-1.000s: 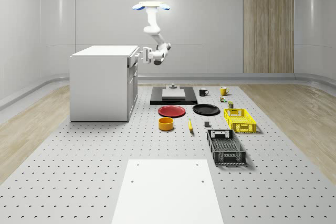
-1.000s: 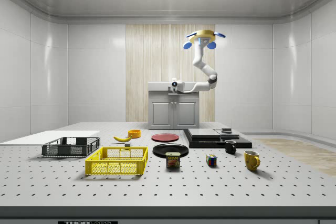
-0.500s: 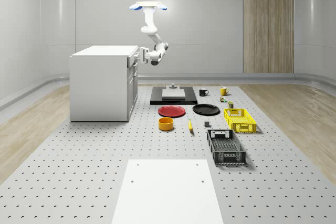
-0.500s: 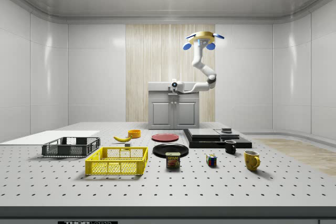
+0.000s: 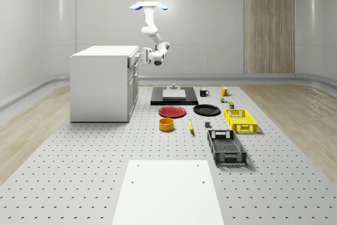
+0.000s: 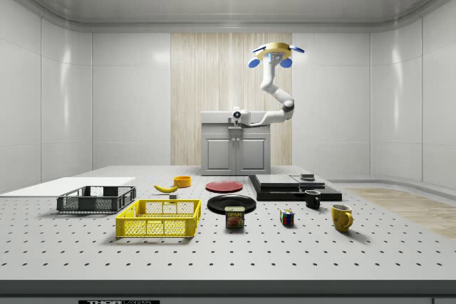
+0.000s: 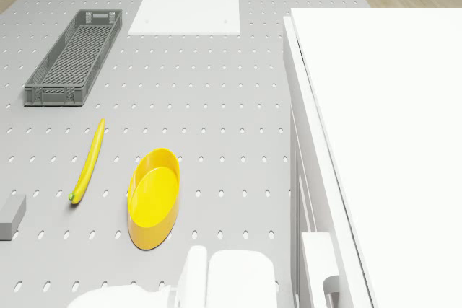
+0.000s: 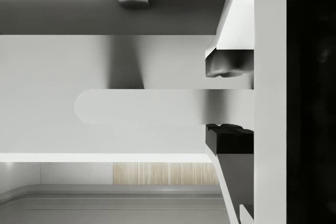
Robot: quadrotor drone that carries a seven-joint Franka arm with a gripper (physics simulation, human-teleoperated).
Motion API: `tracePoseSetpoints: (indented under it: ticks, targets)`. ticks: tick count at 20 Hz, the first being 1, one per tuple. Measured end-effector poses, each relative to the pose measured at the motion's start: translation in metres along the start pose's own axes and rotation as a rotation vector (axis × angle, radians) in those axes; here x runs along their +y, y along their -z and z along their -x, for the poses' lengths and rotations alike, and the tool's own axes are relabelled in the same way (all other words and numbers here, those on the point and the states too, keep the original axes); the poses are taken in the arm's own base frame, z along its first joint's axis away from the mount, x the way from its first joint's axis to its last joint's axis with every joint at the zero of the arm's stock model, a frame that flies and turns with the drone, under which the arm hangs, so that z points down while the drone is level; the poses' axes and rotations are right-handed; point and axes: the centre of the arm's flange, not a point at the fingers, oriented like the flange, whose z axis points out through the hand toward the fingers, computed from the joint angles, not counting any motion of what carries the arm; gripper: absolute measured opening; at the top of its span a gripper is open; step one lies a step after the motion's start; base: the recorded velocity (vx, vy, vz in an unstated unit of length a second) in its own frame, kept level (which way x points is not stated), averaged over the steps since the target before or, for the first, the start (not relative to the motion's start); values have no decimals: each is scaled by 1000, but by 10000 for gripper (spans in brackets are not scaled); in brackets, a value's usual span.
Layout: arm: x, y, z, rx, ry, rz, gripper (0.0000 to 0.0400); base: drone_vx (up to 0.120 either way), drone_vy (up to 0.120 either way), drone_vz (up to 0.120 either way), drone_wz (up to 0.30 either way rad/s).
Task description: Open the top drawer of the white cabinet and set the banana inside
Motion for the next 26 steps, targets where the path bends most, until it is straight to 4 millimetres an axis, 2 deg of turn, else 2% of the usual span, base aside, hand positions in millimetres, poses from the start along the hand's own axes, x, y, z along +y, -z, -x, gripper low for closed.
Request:
tracePoseSetpoints:
  ticks: [3,4,6,8,11,15,22,23,24,26]
  targets:
    - [0,15,0,-1,0,-1,114,0,0,0,0]
    - [0,20,0,-1,0,-2,135,0,0,0,0]
    - [0,28,0,-2,1,-2,239,0,-40,0,0]
    - [0,34,0,-2,1,-2,303,0,-120,0,0]
    - [0,40,0,-2,1,-3,354,0,-120,0,0]
    - [-3,44,3,-2,1,-3,383,0,-10,0,0]
    - [-5,40,5,-2,1,-3,397,0,0,0,0]
    - [-5,38,5,-2,1,-3,375,0,0,0,0]
    - [-5,37,5,-2,1,-3,315,0,0,0,0]
    - [-6,35,5,-2,1,-3,232,0,0,0,0]
